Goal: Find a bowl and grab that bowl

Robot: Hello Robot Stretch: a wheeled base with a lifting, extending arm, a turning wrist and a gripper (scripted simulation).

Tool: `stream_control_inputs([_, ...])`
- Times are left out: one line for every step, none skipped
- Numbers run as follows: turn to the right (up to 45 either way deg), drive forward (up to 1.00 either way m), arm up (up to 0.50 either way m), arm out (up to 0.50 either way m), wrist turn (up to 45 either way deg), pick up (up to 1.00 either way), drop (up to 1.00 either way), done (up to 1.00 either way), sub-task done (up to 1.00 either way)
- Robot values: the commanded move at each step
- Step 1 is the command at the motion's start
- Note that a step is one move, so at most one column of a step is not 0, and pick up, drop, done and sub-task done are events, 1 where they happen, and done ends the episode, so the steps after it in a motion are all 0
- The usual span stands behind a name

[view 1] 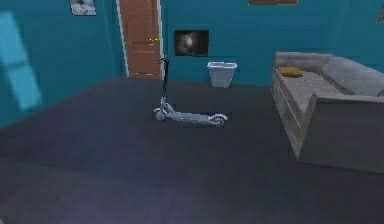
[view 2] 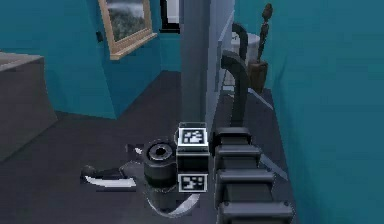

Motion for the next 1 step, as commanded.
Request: stream_control_inputs([0.0, 0.00, 0.00, 0.00, 39.0, 0.00, 0.00, 0.00, 0.00])
